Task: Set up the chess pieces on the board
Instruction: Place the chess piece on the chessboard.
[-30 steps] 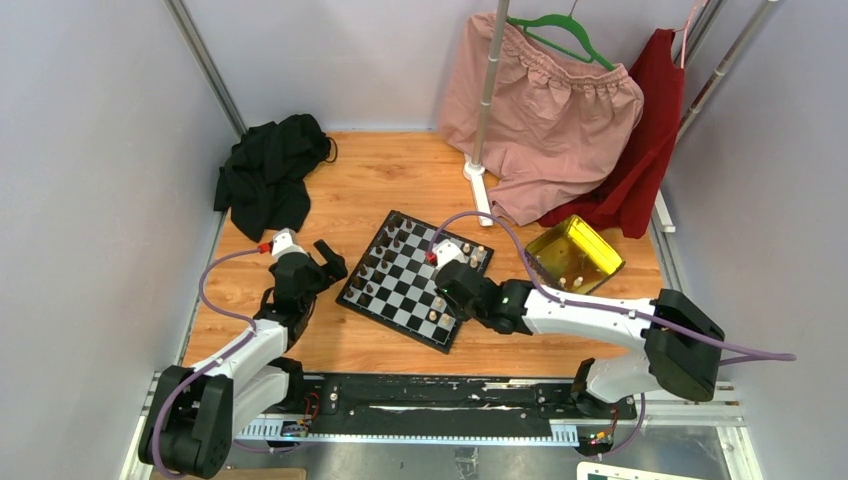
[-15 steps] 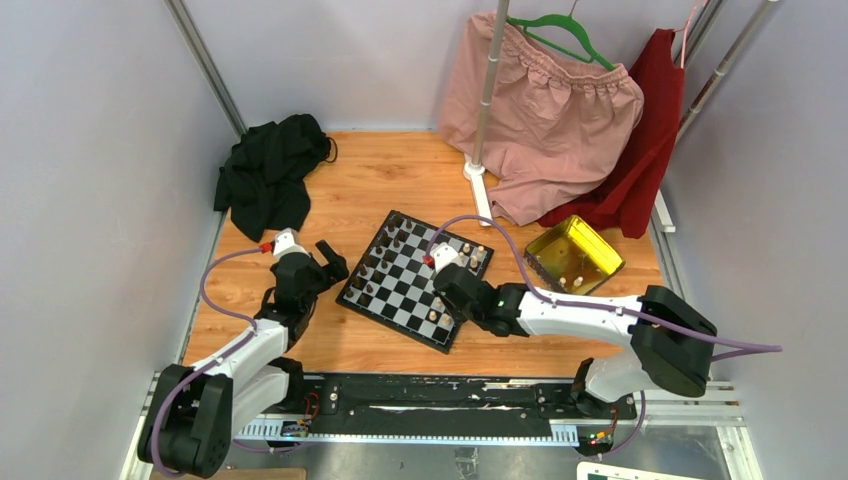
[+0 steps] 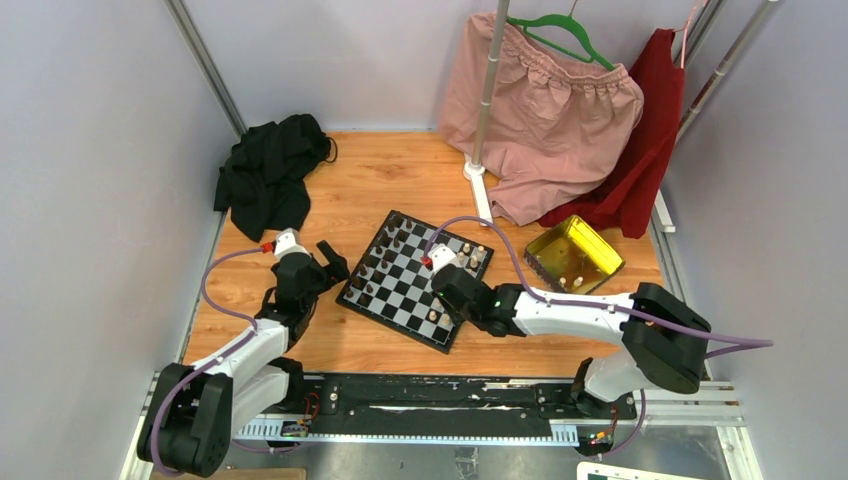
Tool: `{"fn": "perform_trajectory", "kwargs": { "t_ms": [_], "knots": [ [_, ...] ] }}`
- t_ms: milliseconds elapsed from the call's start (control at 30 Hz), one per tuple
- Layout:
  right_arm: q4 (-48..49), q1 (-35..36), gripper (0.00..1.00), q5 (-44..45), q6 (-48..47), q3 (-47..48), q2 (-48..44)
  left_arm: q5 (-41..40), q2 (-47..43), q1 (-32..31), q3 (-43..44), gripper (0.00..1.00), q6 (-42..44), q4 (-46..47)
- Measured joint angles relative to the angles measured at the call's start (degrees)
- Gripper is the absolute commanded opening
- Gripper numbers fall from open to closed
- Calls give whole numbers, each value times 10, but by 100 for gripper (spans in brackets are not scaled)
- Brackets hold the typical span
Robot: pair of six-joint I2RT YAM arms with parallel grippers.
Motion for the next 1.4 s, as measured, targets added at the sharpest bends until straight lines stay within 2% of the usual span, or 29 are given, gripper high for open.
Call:
{"fn": "perform_trajectory", "kwargs": {
  "t_ms": [400, 567, 733, 800, 1133, 1400],
  "knots": [
    [6, 0, 4, 0, 0, 0, 9, -4, 2, -3, 0, 100, 1, 0],
    [6, 0, 18, 0, 0, 0, 9, -4, 3, -4, 0, 100, 1, 0],
    [6, 0, 26, 0, 0, 0, 9, -4, 3, -4, 0, 100, 2, 0],
    [5, 0, 33, -1, 0, 0, 8, -4, 4, -4, 0, 100, 2, 0],
    [-1, 0, 33, -1, -2, 0, 2, -5, 5, -8, 4, 100, 3, 1],
    [-22, 2, 33, 0, -2, 0, -46, -6, 5, -8, 4, 100, 3, 2]
  ]
}}
